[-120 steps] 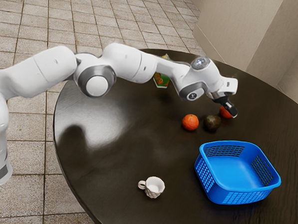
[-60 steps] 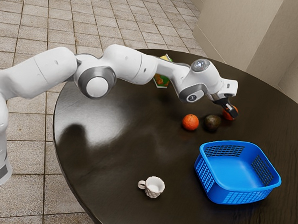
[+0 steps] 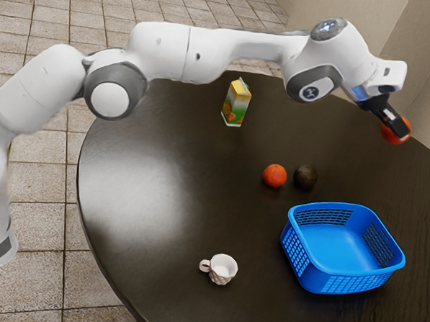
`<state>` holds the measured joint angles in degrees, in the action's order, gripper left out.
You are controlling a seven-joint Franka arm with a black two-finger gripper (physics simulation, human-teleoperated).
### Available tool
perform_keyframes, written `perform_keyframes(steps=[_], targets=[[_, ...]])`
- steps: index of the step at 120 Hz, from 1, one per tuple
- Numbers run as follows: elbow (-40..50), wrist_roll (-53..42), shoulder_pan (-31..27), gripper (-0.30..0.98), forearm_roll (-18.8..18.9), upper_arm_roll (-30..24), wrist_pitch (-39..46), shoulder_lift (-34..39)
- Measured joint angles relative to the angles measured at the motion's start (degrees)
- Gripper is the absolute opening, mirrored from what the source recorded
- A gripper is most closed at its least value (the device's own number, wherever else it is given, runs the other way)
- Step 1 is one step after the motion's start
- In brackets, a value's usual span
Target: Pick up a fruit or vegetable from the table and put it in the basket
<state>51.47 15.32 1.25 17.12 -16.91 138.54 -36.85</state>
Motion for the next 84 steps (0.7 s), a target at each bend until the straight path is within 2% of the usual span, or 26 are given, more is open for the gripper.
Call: perform_keyframes(steps=[9, 18, 28, 42, 59, 84], targets=[[0.75, 0.79, 6.26, 0.14, -0.06, 0.04, -5.22, 0.82], [4.34, 1.67, 8.51, 0.12, -0.17, 0.18, -9.16, 1.65], [10.47, 2.76, 8.60, 0.12, -0.14, 0.50, -12.88, 6.09], [12.39, 3.89, 8.45, 0.13, -0.42, 0.61, -19.74, 9.67], [14.58, 4.62, 9.03, 0.13, -1.23, 0.34, -25.64, 10.31], [17.29, 5.18, 9.21, 0.12, -2.05, 0.28, -28.94, 9.85]])
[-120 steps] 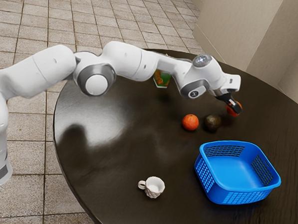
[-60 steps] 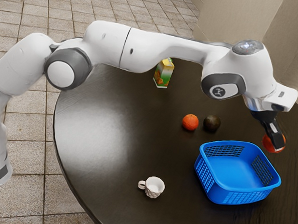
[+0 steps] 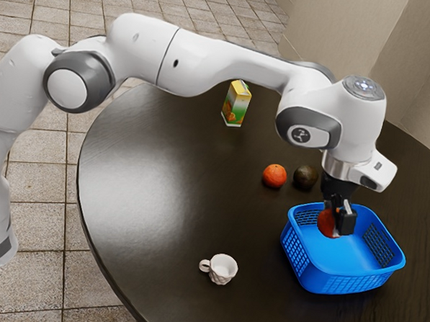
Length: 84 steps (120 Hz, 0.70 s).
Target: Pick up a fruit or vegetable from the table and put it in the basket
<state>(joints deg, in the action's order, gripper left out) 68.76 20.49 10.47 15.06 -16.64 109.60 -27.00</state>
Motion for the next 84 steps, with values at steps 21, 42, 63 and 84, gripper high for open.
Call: perform_keyframes(steps=[21, 42, 63, 84], targets=[[-0.03, 0.25, 0.93, 0.38, -0.64, 0.31, -1.07, -1.28], [-0.55, 0.07, 0.81, 0.58, -2.78, -0.10, -2.34, -1.02], [-0.79, 0.16, -2.17, 0.65, -4.83, 0.36, -4.24, 3.27], [3.92, 1.45, -12.10, 0.68, -7.75, 5.36, -11.76, 15.85]])
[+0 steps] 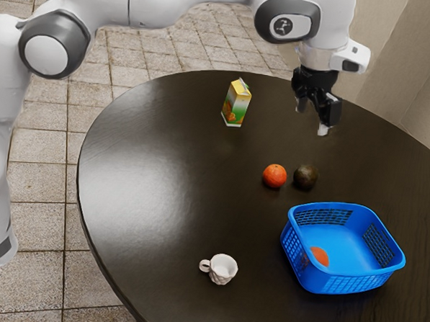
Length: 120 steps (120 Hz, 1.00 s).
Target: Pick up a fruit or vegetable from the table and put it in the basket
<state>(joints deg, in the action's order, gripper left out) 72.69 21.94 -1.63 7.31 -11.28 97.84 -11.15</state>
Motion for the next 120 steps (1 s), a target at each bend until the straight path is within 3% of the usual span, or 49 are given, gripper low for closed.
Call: perform_keyframes(steps=[16, 47, 76, 100, 120], targets=[[11.59, 0.53, -0.50, 0.68, -2.29, 4.83, -1.57, 4.66], [20.87, 0.69, 0.98, 0.69, -5.58, 5.58, -1.08, 8.77], [23.30, 0.74, 3.38, 0.69, -6.51, 5.57, 0.45, 8.36], [22.87, -2.66, 2.49, 0.69, -6.58, 5.56, 7.50, 4.38], [14.94, -5.83, 1.33, 0.69, -6.51, 5.57, 10.36, -4.55]])
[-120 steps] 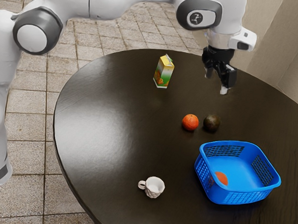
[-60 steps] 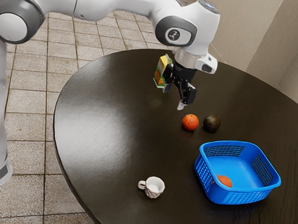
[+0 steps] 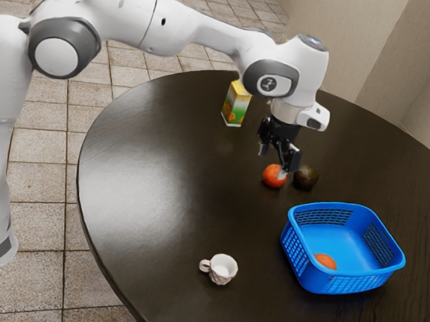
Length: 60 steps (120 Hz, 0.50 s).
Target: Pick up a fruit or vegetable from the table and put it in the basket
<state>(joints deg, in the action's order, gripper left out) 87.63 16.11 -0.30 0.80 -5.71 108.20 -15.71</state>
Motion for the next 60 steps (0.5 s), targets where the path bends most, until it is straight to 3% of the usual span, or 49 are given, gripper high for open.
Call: perform_keyframes(steps=[15, 60], targets=[[-3.93, -3.17, -0.11, 0.68, 0.11, -0.01, 0.98, -4.75], [-7.19, -11.84, -2.54, 0.69, 1.74, 0.00, 2.10, -9.44]])
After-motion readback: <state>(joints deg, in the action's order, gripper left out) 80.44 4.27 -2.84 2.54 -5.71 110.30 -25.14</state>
